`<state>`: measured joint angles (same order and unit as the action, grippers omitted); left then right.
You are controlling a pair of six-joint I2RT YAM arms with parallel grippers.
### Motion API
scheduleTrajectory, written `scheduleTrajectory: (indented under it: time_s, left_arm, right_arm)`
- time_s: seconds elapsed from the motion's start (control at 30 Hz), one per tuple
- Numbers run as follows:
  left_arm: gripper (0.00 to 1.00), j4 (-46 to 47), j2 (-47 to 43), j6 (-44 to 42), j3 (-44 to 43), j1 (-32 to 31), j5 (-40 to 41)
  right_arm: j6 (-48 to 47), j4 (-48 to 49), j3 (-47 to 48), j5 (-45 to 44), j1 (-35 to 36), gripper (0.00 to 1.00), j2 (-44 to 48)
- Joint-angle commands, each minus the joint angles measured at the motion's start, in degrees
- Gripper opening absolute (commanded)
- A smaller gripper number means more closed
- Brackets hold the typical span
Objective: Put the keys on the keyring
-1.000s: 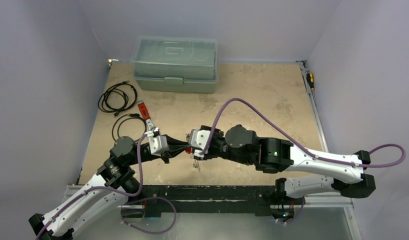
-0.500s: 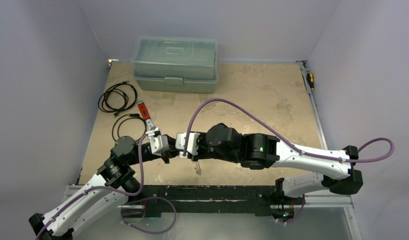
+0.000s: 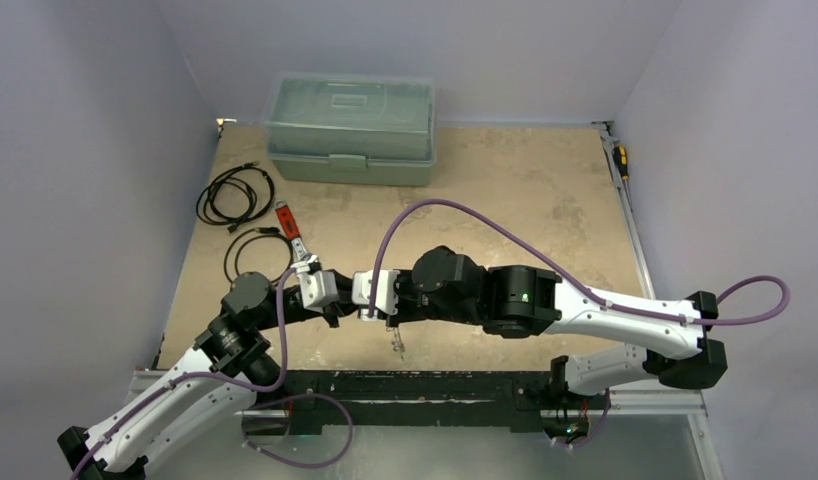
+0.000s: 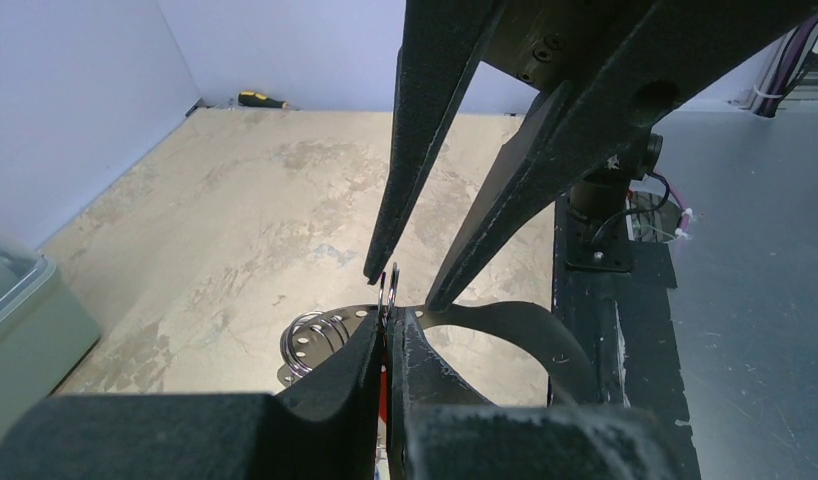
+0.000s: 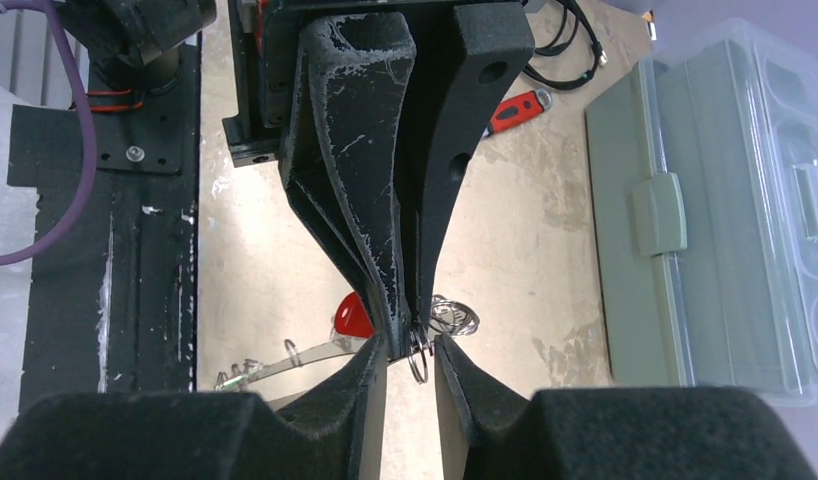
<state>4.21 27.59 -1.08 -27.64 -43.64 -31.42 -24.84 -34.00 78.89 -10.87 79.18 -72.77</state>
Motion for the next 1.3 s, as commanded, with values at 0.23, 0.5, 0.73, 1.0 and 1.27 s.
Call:
scheduleTrajectory:
  time_s: [0.23,0.5,0.73,1.0,1.27]
  left_arm:
    - [0.00,5.16,-0.18,0.60,-1.91,-0.22,-1.61]
    - [0.00,5.43,-0.09,0.64,-1.81,-0.30,-2.01]
    - [0.00,5.54,-0.04,0.57,-1.70,-0.27,-2.41]
    - [0.00,5.56,-0.31,0.60,-1.64,-0.23,-2.04]
    - [0.37,4.25,-2.73,-0.26,-2.43,-0.22,0.03]
  right_arm:
    - [-1.35,0.30,1.62,0.90,-1.25,0.25,-0.59]
    - [-1.80,0.52,1.44,1.70,-1.74,0.23,-0.62]
    - [-1.78,0.37,0.86,3.33,-1.82,0.15,-1.08]
    - [-1.55,1.64,-0.63,6.00,-1.83,0.00,-0.71]
    - [1.86,10.34,-6.58,7.18,-1.83,0.00,6.08]
